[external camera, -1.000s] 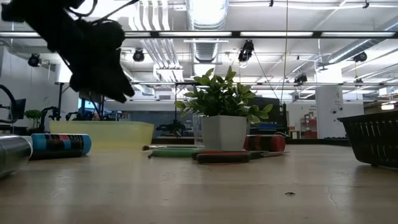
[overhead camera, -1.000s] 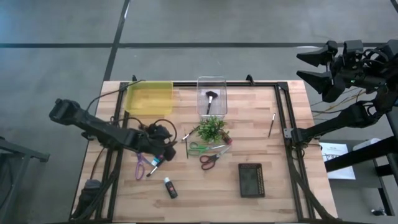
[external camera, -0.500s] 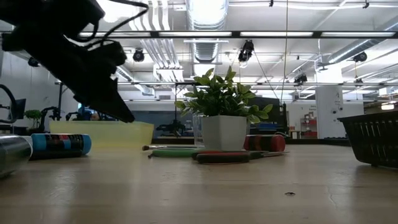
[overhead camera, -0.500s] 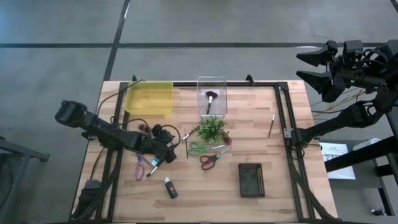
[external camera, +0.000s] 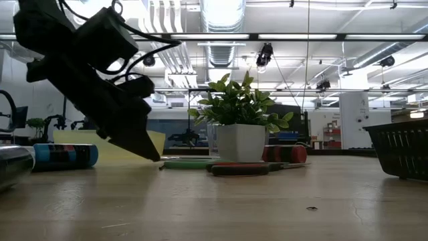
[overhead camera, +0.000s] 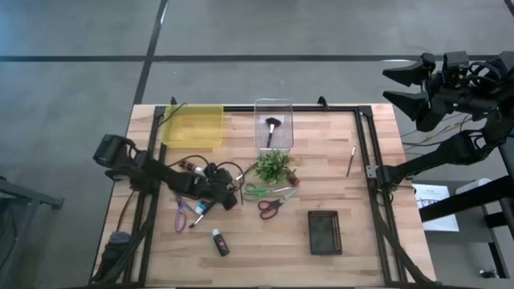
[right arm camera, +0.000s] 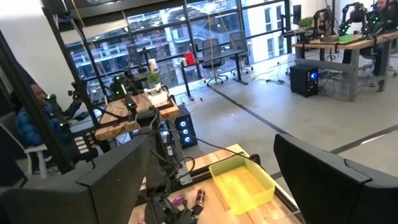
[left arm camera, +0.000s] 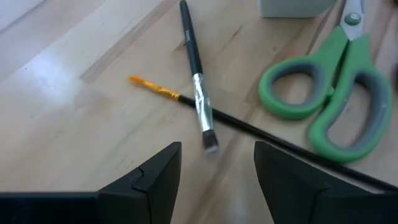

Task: Pick & Place Paint Supplies
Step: Put the left eyeshadow brush into the transparent bin

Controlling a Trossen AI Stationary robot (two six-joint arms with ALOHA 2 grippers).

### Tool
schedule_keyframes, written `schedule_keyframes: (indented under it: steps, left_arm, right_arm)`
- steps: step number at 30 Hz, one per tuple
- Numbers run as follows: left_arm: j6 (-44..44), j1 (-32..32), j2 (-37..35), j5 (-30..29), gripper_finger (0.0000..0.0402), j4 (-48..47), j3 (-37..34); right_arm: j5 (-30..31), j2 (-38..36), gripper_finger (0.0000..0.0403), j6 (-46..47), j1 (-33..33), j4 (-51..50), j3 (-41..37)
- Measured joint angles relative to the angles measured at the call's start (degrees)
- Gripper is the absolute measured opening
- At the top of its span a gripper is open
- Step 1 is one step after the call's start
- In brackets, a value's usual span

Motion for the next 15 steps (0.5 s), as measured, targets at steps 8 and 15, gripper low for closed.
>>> schedule_keyframes:
  steps: [8,15]
  left_arm:
    - [-2.47,0.89,3.0,-0.02,0.0207,0.03,1.79]
    - [-4.8,1.99,3.03,-0.28,0.0155,-0.42,1.79]
  right_arm:
    - [0.0,0.0,0.0345,0.14,0.0,-0.05,0.0]
    - [0.0,-0.11,0.0345,0.14,-0.01,-0.25,0.0]
